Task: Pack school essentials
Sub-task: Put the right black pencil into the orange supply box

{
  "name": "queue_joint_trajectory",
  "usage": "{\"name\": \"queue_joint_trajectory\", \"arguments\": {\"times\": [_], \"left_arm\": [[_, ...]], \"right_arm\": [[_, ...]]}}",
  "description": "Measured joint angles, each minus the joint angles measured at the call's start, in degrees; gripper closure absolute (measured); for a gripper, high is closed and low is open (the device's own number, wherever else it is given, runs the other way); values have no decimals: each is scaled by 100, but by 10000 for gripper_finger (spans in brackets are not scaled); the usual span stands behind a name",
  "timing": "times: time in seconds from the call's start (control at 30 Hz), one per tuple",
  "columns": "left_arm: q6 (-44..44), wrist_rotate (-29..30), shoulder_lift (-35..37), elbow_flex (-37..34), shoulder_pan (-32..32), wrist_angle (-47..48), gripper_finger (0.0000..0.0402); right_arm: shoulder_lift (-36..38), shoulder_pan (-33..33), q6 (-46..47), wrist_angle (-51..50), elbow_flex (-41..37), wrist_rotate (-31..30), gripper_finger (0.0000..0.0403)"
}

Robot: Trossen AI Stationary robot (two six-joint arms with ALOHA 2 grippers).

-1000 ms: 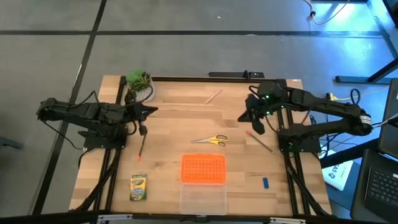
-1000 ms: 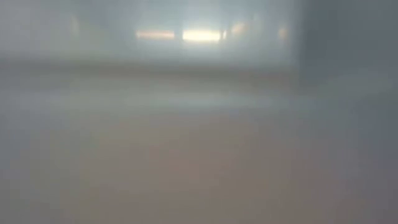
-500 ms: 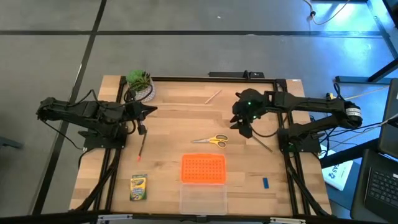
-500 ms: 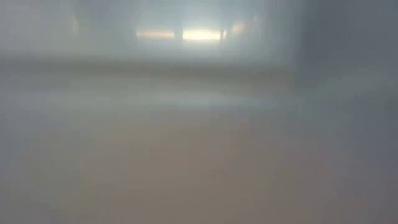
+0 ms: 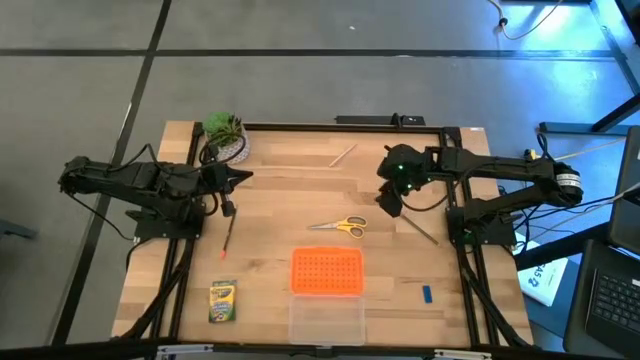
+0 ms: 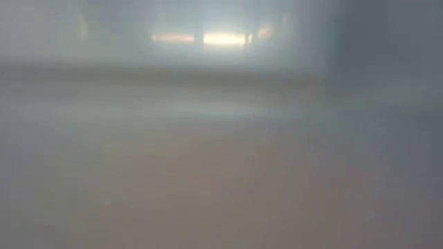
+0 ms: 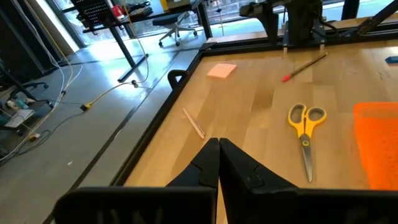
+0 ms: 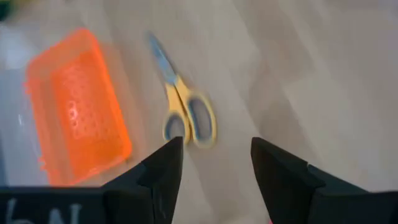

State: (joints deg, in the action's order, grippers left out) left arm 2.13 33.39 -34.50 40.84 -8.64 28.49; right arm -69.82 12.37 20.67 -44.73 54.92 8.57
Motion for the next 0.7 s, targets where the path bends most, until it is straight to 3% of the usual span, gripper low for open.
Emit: {"name": "queue_joint_trajectory", "arguments": {"times": [0.17, 0.43, 0.7], "left_arm": [[3, -5, 0, 0, 1, -69, 401], [404, -337, -363, 27, 1, -799, 401], [258, -328, -893, 808, 6, -466, 401]], "right_arm": [[-217, -104, 625, -876, 0, -37, 226], [-1035, -102, 769, -1033, 0, -118, 230], [-1705, -100, 693, -1196, -2, -15, 230]]}}
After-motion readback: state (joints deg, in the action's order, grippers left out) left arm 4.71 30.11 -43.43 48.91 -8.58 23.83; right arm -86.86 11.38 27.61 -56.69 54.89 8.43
